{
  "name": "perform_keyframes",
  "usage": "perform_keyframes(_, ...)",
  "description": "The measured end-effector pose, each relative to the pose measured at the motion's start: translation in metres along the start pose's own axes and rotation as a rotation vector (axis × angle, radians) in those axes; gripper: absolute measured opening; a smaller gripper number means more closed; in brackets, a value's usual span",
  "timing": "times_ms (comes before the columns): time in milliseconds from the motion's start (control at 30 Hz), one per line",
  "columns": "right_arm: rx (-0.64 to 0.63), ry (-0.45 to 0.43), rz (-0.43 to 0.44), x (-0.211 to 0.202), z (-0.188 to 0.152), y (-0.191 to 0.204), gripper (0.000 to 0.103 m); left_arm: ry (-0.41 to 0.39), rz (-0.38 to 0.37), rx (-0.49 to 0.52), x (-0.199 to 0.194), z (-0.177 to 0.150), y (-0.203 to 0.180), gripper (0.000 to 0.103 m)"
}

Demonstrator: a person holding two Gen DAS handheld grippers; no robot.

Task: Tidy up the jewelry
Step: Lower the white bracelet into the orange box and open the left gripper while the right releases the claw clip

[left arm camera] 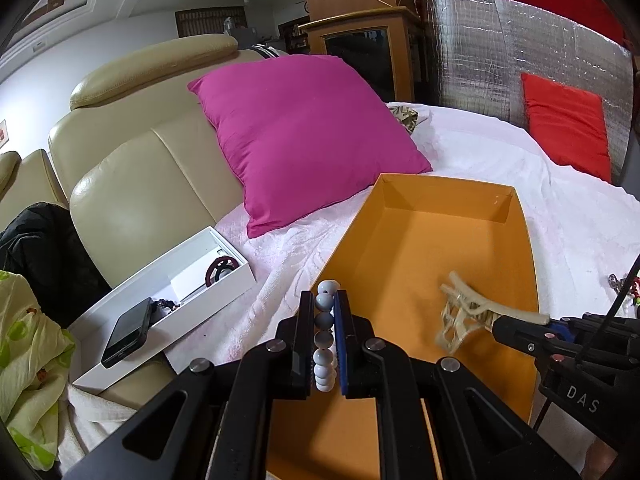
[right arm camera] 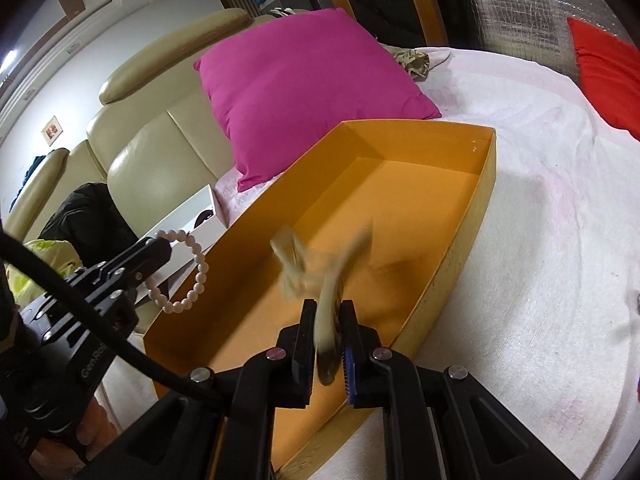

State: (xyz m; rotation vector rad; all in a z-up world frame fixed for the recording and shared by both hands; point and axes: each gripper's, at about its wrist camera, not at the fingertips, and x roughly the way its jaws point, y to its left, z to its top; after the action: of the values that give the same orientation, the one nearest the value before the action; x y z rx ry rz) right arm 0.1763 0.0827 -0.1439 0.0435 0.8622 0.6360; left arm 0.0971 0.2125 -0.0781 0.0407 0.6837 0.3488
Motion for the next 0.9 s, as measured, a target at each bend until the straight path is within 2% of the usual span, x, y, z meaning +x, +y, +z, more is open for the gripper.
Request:
perform_keyframes(467,0.021,-0.02,-0.005,-0.01,0.0,-0.006,0.016,-0.013,0.018,0.007,-0.002,0.0,0.0,0.013)
perform_keyframes(567,0.028,-0.035,-0.008,-0.016,0.001,-0.008,0.024,-0.021,0.023,0.006,-0.003,0.0,-0.001,0.019)
perform_keyframes(633,0.027,-0.048,-0.01,-0.022,0.001,-0.011,0.024,-0.026,0.022,0.008,-0.004,0.001,-0.003,0.022)
perform_keyframes(700,0.029,-0.068,-0.011,-0.031,0.001,-0.014,0.024,-0.032,0.015,0.01,-0.006,0.002,-0.007,0.032)
perform_keyframes(767,0.034,-0.083,-0.02,-0.041,0.001,-0.019,0.024,-0.048,0.006,0.021,-0.01,0.003,-0.014,0.037)
perform_keyframes(833,0.041,-0.101,-0.041,-0.056,-0.002,-0.03,0.024,-0.067,-0.009,0.036,-0.015,0.004,-0.024,0.039)
perform_keyframes(900,0.055,-0.118,-0.064,-0.071,-0.007,-0.044,0.024,-0.091,-0.036,0.058,-0.023,0.006,-0.037,0.047)
